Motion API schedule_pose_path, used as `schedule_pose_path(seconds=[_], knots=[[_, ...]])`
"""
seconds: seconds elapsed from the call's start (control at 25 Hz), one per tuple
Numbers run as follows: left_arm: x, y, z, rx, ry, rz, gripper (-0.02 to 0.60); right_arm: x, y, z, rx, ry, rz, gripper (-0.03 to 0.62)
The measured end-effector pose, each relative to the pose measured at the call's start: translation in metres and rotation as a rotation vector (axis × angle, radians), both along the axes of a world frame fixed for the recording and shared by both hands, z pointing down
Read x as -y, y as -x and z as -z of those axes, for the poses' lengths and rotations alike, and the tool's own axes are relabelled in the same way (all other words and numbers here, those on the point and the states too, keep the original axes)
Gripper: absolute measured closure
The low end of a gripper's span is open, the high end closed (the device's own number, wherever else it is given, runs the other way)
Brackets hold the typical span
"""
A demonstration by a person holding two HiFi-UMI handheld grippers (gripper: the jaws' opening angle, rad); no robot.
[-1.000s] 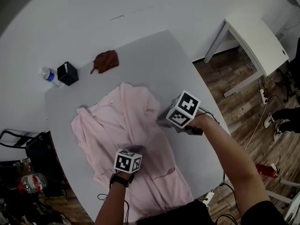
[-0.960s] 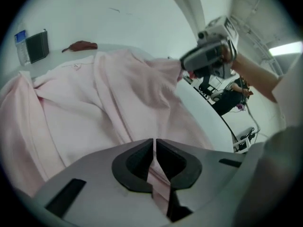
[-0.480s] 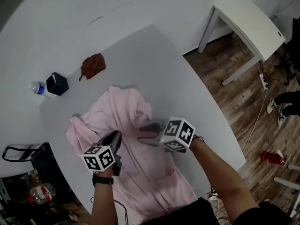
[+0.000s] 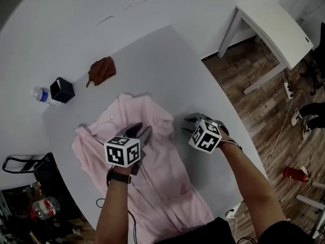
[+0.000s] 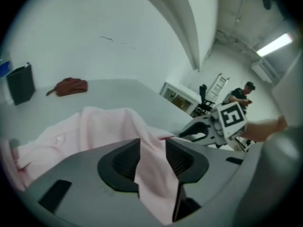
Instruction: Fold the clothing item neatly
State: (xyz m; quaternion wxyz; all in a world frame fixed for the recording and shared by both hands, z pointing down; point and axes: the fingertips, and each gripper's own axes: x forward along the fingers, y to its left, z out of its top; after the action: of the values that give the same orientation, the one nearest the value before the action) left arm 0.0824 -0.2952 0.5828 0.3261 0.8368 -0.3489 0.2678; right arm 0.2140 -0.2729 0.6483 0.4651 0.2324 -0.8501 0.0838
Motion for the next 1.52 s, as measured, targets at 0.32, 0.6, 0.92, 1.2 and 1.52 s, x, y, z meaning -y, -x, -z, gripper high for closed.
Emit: schedule_pose_path(seconds=[0.32, 0.6, 0.92, 1.2, 1.52], knots=[[-0.051, -0.076, -0.034, 0.523, -0.242, -0.388, 0.304, 0.001, 0.02, 0.007, 0.072, 0.089, 0.076, 0.457], [-0.03, -0.02, 0.001, 0.245, -0.154, -0.043, 0.535, -0.02, 0.058, 0.01, 0.188, 0.135, 0.103, 0.443], [-0.039, 0.004, 0.026, 0.065, -0.125, 0.034, 0.535, -0.044, 0.093, 0.004, 0.168, 0.25, -0.067, 0.367], [-0.04, 0.003, 0.021, 0.046, -0.105, 0.005, 0.535, -0.072, 0.102, -0.008, -0.026, 0.13, -0.125, 0.417], [-0.035, -0.004, 0.01, 0.061, -0.086, -0.036, 0.535, -0.073, 0.078, 0.011, 0.25, 0.398, -0.302, 0.569]])
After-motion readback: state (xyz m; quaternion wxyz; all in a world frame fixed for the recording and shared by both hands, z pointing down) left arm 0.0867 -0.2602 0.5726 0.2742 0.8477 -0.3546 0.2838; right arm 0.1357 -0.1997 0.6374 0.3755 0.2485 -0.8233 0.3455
